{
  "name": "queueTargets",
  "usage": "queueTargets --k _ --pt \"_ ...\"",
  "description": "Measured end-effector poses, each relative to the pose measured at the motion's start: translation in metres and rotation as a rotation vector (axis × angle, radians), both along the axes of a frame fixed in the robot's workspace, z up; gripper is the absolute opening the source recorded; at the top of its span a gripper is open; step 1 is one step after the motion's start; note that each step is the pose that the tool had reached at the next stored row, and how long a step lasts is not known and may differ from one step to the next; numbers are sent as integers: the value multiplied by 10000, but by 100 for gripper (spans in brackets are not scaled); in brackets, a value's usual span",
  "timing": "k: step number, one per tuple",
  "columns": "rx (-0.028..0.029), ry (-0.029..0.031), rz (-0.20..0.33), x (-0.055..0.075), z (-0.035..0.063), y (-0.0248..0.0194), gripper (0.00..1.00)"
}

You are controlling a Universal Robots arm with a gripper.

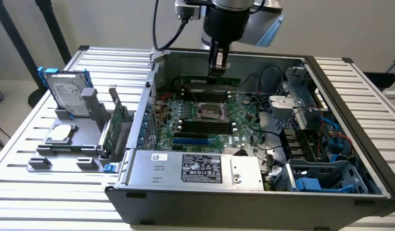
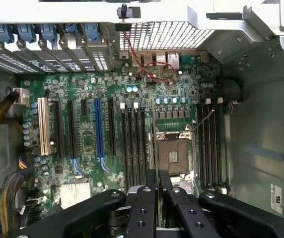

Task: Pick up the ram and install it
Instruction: 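Pick up the ram and move it above insertion slot, then insert the ram into the slot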

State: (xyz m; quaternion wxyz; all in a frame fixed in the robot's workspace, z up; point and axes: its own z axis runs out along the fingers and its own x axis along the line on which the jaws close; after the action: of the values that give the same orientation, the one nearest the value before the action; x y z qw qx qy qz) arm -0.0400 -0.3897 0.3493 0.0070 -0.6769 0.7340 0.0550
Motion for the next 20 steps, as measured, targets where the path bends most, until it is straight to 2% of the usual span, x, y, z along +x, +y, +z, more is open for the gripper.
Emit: queueTargets --k 3,4,5,8,20 --pt "-343 0 -2 27 -14 31 14" --pt "-424 0 0 29 -22 38 14" --pt "-466 1 0 29 -34 45 14" --pt "-477 1 1 30 -66 46 14" --pt "-477 0 0 29 -66 46 14"
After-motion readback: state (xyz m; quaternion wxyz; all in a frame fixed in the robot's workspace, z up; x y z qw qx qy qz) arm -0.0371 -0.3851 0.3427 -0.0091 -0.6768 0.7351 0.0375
